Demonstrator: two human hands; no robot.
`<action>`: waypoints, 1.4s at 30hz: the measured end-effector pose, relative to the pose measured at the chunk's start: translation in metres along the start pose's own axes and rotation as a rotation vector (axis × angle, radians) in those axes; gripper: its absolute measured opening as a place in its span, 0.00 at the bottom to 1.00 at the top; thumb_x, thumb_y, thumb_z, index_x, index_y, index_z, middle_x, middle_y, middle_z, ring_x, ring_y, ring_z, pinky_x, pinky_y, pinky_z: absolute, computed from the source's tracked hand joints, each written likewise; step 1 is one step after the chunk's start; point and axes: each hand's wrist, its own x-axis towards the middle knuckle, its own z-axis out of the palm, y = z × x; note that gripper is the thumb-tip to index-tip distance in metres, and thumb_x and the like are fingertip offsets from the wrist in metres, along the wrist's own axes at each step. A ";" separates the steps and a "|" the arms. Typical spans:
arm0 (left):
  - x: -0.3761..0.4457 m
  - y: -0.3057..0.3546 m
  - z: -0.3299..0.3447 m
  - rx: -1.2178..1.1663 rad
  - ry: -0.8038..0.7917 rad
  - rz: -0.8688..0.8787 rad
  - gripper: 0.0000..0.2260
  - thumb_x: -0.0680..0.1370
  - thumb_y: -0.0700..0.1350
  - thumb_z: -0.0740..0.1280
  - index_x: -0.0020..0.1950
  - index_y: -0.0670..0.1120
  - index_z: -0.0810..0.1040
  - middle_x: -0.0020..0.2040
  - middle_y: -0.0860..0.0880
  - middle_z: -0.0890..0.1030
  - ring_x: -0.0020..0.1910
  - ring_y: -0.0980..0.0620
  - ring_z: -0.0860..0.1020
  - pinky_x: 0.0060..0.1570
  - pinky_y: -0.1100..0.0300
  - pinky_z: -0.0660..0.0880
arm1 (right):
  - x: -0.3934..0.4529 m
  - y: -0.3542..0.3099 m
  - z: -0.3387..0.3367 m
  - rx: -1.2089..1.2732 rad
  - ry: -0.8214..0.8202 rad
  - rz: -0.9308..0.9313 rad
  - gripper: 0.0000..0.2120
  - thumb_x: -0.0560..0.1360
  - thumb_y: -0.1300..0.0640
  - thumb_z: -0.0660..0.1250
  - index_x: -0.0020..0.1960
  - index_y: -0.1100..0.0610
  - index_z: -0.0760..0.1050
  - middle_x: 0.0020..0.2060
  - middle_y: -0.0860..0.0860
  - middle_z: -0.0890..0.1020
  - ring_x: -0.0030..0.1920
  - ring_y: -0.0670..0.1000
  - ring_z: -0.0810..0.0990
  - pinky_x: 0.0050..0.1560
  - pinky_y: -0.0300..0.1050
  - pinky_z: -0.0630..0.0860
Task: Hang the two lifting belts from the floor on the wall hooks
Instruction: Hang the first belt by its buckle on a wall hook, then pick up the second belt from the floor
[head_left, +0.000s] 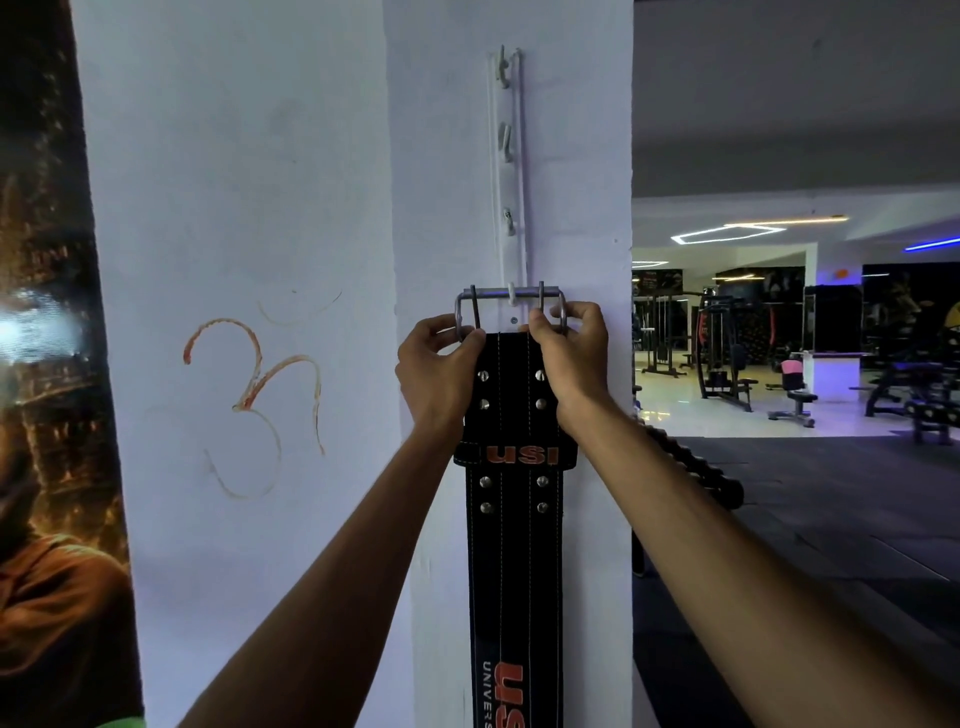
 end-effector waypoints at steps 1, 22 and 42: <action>-0.001 0.001 0.001 -0.006 0.010 -0.014 0.09 0.70 0.47 0.74 0.47 0.58 0.79 0.47 0.56 0.87 0.48 0.55 0.85 0.59 0.48 0.81 | -0.002 0.001 -0.001 -0.015 0.012 -0.013 0.11 0.75 0.53 0.71 0.54 0.53 0.71 0.45 0.55 0.85 0.43 0.56 0.85 0.40 0.47 0.79; -0.078 -0.033 -0.070 0.180 -0.123 0.139 0.08 0.79 0.42 0.70 0.57 0.47 0.81 0.53 0.56 0.83 0.46 0.65 0.82 0.45 0.74 0.76 | -0.138 0.042 -0.074 -0.683 0.010 -0.628 0.17 0.77 0.65 0.65 0.65 0.61 0.75 0.62 0.55 0.79 0.64 0.51 0.76 0.66 0.35 0.68; -0.465 -0.186 -0.363 0.796 -0.326 -0.513 0.09 0.78 0.41 0.67 0.57 0.47 0.81 0.53 0.49 0.85 0.47 0.48 0.84 0.51 0.49 0.82 | -0.587 0.193 -0.178 -0.883 -0.564 0.012 0.18 0.76 0.65 0.63 0.66 0.64 0.75 0.62 0.59 0.80 0.66 0.59 0.76 0.68 0.53 0.71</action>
